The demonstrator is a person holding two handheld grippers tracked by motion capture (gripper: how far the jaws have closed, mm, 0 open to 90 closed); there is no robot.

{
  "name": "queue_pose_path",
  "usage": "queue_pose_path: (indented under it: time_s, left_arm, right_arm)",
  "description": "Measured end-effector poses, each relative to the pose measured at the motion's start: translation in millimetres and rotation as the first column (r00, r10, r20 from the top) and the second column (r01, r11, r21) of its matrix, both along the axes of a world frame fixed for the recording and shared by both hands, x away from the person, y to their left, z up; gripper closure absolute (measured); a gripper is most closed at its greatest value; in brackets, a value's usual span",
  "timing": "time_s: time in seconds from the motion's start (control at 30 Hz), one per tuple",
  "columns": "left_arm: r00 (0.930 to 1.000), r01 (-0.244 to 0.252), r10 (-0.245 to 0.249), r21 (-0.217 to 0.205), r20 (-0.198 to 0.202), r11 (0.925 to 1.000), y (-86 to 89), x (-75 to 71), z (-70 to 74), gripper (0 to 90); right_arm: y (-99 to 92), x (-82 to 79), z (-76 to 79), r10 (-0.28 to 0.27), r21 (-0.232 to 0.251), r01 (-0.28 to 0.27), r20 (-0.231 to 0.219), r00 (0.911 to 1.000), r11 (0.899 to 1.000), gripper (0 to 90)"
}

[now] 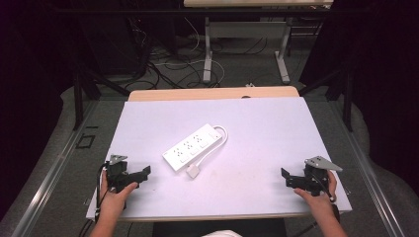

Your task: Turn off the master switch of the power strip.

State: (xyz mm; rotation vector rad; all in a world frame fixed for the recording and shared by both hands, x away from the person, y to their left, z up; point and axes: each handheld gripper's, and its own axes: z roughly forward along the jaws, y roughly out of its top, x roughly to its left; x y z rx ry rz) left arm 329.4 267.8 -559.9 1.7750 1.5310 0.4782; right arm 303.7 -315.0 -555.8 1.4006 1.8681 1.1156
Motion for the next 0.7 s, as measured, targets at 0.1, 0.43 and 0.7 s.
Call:
queue_pose_path:
  time_s: [0.1, 0.43, 0.7]
  left_arm:
    - [1.0, -0.007, 0.007, -0.004, -0.002, 1.0, 0.9, 0.1, -0.2, 2.9]
    - [0.9999, -0.01, 0.01, -0.012, -0.008, 0.9999, 3.0, 1.1, -1.1, 3.0]
    - [0.9999, -0.008, 0.008, -0.014, -0.011, 0.9999, 3.5, 0.7, -0.4, 3.0]
  right_arm:
    - [-0.1, 0.0, -0.1, 0.0, -0.001, 0.0, -0.002, 1.0, 1.0, 0.0]
    - [0.6, 0.3, -0.3, -0.001, 0.001, 0.001, -0.004, 1.0, 1.0, 0.0]
    - [0.9, 0.5, -0.8, -0.001, 0.003, 0.001, -0.003, 1.0, 1.0, 0.0]
